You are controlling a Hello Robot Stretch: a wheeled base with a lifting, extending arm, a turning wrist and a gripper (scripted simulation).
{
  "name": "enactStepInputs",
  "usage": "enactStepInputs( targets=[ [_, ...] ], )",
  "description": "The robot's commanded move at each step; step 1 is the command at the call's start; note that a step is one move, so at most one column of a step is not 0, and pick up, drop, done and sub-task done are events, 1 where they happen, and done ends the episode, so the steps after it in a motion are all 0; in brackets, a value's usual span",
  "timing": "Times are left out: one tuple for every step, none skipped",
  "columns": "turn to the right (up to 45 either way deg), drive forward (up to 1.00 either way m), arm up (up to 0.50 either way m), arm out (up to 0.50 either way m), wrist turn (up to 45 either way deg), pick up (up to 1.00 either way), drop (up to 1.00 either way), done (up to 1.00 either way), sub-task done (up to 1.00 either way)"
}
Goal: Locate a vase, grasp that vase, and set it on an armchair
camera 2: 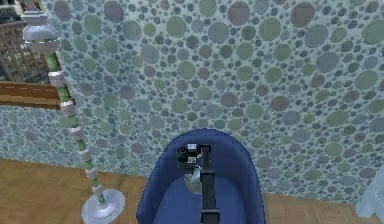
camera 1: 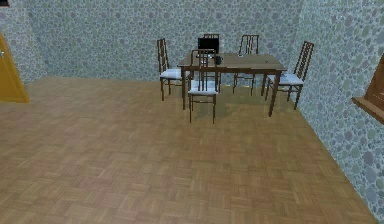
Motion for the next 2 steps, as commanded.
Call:
enactStepInputs(
  targets=[
    [0.0,0.00,0.00,-0.08,0.0,0.00,0.00,0.00,0.00],
    [0.0,0.00,0.00,0.00,0.0,0.00,0.00,1.00,0.00]
  ],
)
